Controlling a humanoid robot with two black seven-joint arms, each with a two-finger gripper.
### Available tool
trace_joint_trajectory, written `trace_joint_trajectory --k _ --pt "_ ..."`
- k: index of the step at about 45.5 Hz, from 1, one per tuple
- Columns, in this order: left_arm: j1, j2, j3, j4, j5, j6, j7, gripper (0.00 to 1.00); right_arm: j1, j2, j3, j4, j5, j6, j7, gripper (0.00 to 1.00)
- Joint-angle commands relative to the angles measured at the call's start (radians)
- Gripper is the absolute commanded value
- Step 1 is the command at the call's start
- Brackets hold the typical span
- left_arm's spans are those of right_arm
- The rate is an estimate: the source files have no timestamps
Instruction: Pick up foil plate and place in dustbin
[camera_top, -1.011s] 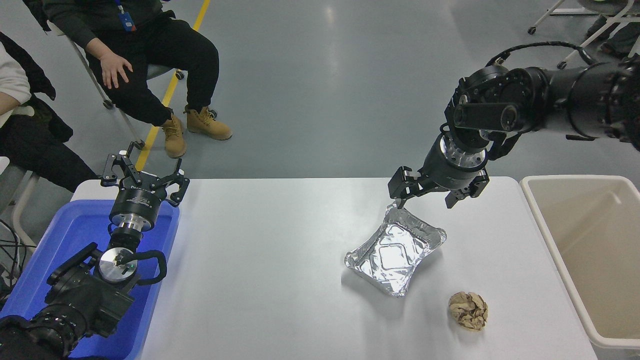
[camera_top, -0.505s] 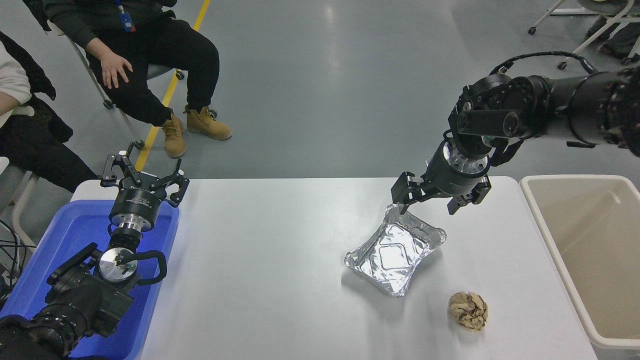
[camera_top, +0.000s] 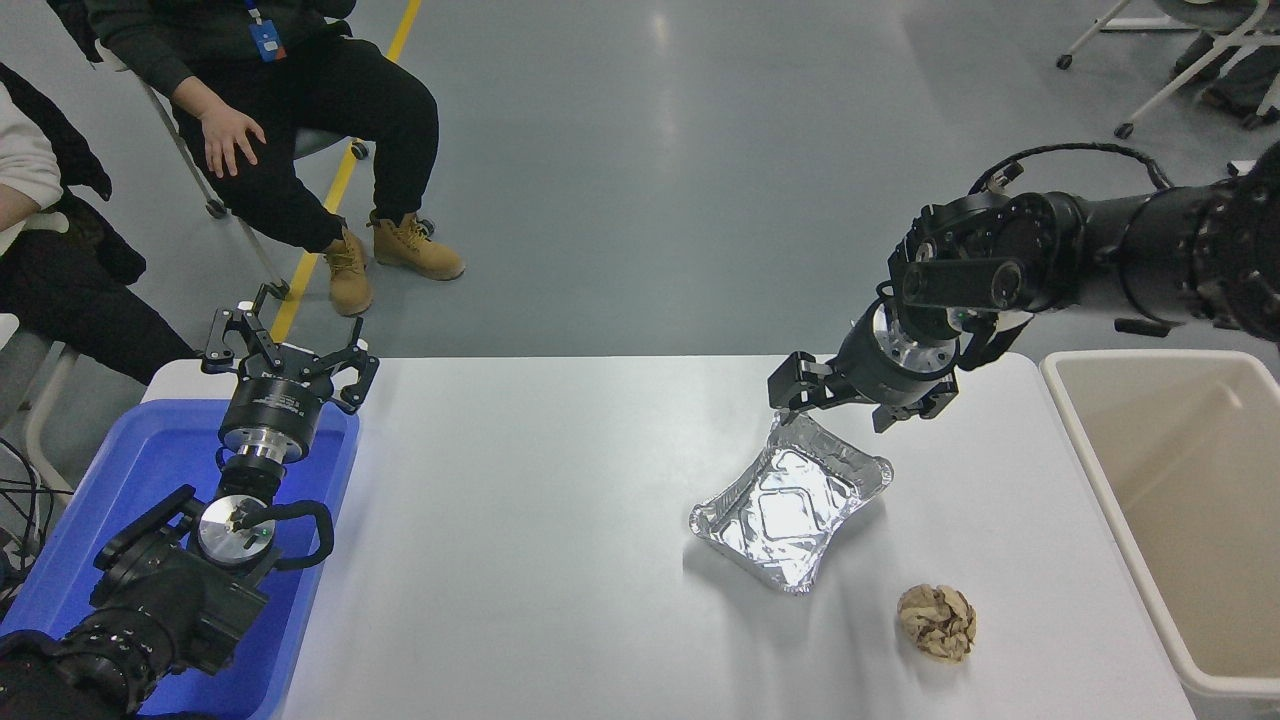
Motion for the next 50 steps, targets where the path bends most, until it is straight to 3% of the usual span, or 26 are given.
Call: trace_joint_trajectory --k 1,9,20,42,50 --pt "-0.001 0.0 0.0 0.001 0.0 0.0 0.0 0.99 -0.068 -0.012 -0.054 0.001 0.165 -0.109 -0.002 1.0" --pt "0.0 0.0 0.0 0.001 0.0 0.0 0.0 0.99 -0.126 -0.03 -0.06 0.002 0.32 -0.228 -0.003 1.0" --pt "0.0 0.0 0.0 -0.001 0.0 0.0 0.0 0.99 -0.175 -0.035 -0.04 0.019 0.432 -0.352 -0.002 1.0" --pt "0.0 0.0 0.0 0.001 0.0 0.0 0.0 0.99 -0.301 -0.03 0.036 0.102 0.426 -0.483 0.0 1.0" --pt "0.0 0.0 0.0 -0.001 0.0 0.0 0.0 0.99 -0.329 -0.029 0.104 0.097 0.351 -0.524 0.002 1.0"
